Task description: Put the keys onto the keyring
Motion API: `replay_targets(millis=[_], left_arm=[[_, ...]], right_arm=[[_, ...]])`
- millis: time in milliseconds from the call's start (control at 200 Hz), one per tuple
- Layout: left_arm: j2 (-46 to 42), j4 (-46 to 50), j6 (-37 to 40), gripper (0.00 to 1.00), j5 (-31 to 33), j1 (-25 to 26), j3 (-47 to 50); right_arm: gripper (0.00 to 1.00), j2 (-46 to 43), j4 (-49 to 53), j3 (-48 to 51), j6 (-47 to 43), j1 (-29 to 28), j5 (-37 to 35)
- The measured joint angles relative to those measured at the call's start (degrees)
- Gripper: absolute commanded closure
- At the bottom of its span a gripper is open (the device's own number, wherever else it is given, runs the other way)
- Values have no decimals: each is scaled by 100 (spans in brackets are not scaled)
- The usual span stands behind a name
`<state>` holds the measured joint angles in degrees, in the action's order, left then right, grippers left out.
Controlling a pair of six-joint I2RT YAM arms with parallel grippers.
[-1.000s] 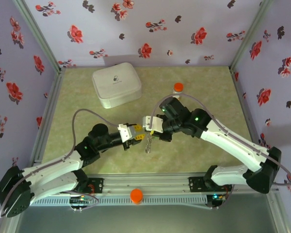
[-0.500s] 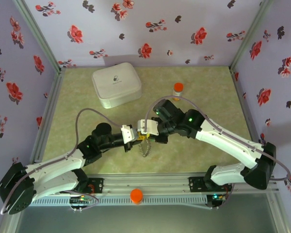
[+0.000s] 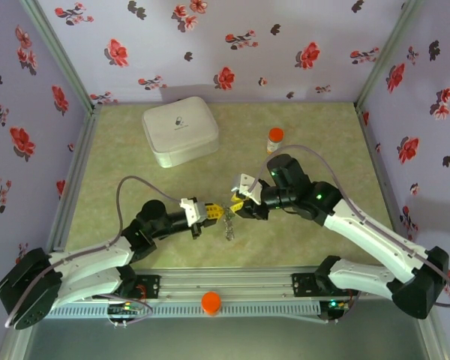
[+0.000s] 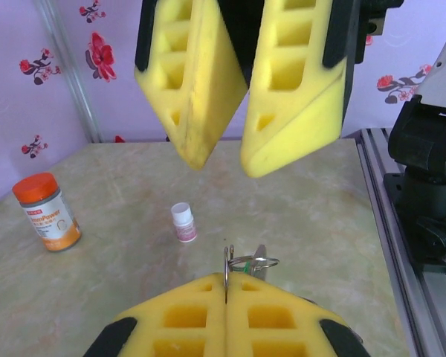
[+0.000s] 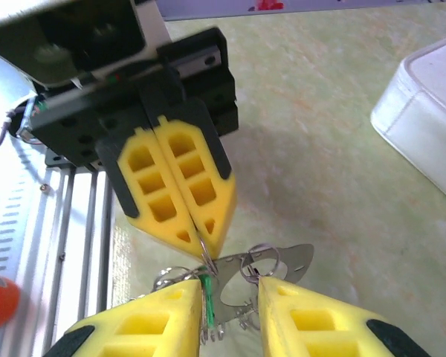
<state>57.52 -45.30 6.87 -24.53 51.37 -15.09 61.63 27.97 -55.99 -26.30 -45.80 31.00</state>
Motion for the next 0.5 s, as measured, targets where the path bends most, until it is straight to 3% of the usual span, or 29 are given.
replay_targets(millis=[285,500], left_arm=[[149,-715,-535,100,122,0,129],[363,-1019,-1097,100,433,0,129]], right_arm=[[67,-13,-31,76,39,-101,22],[66,-245,-221,382,46,-413,-367]])
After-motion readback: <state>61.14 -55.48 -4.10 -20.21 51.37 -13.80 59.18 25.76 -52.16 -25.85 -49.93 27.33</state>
